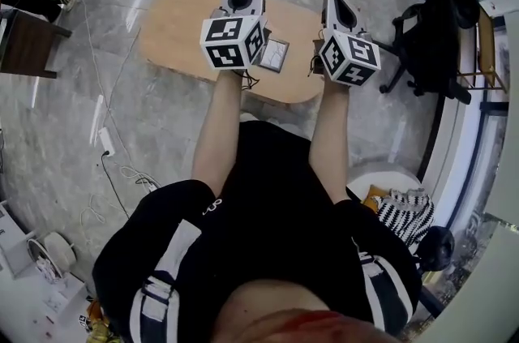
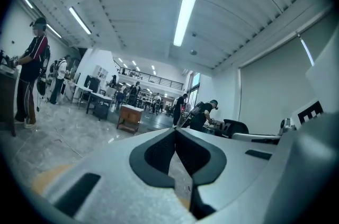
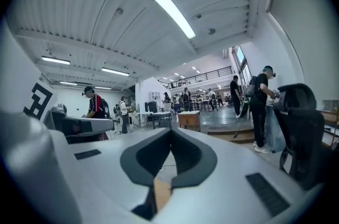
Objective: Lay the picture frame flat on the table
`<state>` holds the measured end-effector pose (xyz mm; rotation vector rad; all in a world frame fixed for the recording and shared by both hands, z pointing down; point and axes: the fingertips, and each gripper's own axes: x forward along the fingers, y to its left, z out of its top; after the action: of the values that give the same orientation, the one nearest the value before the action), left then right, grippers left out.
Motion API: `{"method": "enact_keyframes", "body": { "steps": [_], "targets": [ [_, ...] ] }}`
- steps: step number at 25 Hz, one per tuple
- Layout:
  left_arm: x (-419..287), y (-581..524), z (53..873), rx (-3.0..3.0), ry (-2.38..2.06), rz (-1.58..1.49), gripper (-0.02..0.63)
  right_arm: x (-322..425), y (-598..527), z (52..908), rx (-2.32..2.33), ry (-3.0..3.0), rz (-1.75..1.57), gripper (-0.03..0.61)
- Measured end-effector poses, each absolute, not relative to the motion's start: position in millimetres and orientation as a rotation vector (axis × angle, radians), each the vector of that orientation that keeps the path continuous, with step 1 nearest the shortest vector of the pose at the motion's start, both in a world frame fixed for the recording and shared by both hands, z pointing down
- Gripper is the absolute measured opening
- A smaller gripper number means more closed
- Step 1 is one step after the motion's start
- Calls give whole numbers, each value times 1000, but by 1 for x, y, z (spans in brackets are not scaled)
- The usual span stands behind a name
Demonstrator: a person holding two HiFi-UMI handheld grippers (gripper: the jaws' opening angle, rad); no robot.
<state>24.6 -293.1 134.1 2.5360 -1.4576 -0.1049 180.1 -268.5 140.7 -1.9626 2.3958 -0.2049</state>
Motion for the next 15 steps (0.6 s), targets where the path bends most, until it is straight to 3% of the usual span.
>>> {"method": "enact_keyframes", "body": {
  "steps": [15],
  "targets": [
    [15,-309,130,2529,-1531,-101,9,201,-272,131,-2033,2354,-140,11]
  ]
}}
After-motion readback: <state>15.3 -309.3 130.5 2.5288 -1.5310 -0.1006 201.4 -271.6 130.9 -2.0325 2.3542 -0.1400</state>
